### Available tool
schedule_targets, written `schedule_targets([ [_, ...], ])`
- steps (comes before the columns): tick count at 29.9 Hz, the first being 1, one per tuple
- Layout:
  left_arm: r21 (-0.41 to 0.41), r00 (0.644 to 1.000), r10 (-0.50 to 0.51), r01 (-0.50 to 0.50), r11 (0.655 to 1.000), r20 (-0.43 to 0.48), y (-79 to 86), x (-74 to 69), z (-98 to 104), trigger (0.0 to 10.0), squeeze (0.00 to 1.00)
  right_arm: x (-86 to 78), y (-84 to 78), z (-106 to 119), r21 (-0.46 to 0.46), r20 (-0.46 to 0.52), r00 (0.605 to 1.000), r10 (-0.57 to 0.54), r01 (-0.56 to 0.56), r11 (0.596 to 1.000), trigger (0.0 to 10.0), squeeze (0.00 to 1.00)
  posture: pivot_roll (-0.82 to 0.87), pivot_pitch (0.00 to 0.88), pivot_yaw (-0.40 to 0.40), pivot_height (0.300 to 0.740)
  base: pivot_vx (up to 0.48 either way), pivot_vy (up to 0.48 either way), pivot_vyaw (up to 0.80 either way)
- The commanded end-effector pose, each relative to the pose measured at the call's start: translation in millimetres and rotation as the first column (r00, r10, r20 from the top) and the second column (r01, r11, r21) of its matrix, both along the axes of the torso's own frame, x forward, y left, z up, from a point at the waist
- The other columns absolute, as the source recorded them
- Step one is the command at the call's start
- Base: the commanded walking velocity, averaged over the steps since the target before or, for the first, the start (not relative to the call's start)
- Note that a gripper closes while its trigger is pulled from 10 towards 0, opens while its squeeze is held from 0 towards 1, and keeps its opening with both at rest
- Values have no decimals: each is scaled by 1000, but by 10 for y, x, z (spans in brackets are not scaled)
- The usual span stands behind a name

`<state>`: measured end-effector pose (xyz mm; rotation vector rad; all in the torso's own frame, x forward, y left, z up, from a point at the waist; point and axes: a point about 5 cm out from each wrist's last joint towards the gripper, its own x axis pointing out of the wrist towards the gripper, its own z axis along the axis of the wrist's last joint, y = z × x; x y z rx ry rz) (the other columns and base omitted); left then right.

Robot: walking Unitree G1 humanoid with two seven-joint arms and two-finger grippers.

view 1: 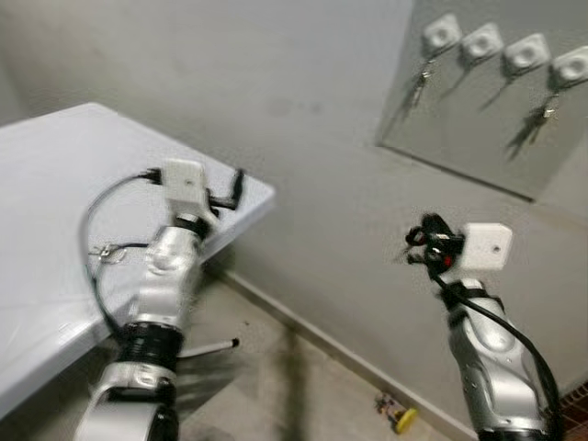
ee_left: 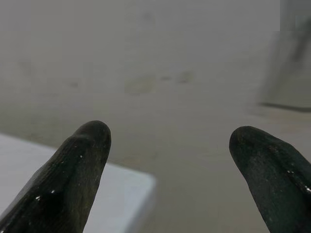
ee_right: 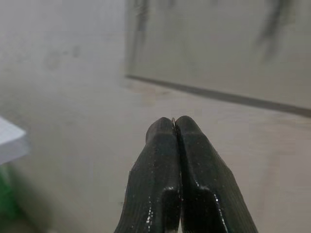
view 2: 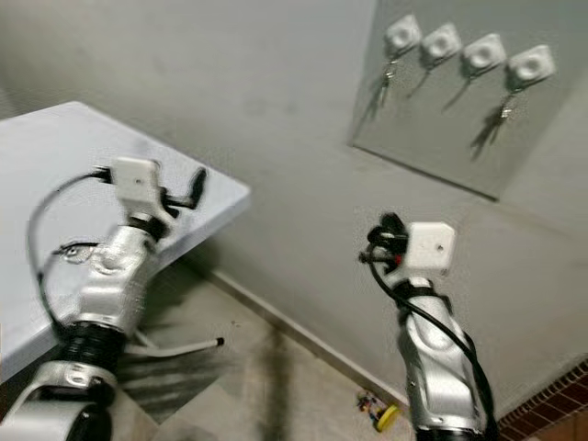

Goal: Hang keys on a hook

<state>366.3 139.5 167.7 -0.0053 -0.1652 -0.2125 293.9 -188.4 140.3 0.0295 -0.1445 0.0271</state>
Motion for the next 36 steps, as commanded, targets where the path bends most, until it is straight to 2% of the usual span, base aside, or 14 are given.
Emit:
schedule_targets([
  [1, -6, 1000, 0, 0, 1000, -5, 27, 6, 23, 10000, 0, 4, 31, 69, -4, 22, 1000, 10, -10, 1000, 10000, 0, -55, 0, -39, 711, 0, 0, -725],
  [9, -42, 1000, -16, 16, 999, -17, -8, -6, 11, 10000, 0, 4, 63, 89, 8, 28, 999, 25, -25, 1000, 10000, 0, -51, 0, -48, 711, 0, 0, -167],
  [15, -107, 997, -26, 18, 994, -73, 8, 0, -37, 10000, 0, 0, 78, 83, 2, 17, 999, 31, -31, 1000, 10000, 0, -51, 0, -48, 711, 0, 0, 0],
  [20, -119, 995, -24, 13, 993, -95, 19, 14, -44, 10000, 0, -19, 74, 86, -8, 14, 999, 29, -29, 1000, 10000, 0, -58, 0, -49, 711, 0, 244, 0],
  [24, -111, 995, -22, 11, 994, -96, 24, 19, -43, 10000, 0, -30, 68, 80, -11, 12, 1000, 22, -22, 1000, 10000, 0, -64, 0, -45, 711, 0, 300, 0],
  [31, -82, 998, -26, 21, 996, -65, -27, -25, -33, 10000, 0, -89, 43, 67, -15, 2, 1000, 0, 0, 1000, 10000, 0, -79, 6, -41, 711, 0, 0, 0],
  [36, -10, 989, -122, 121, 993, -80, -172, -124, -135, 10000, 0, -142, -20, 114, 1, 40, 999, -31, 31, 1000, 10000, 0, -85, 22, -30, 711, 0, 0, 0],
])
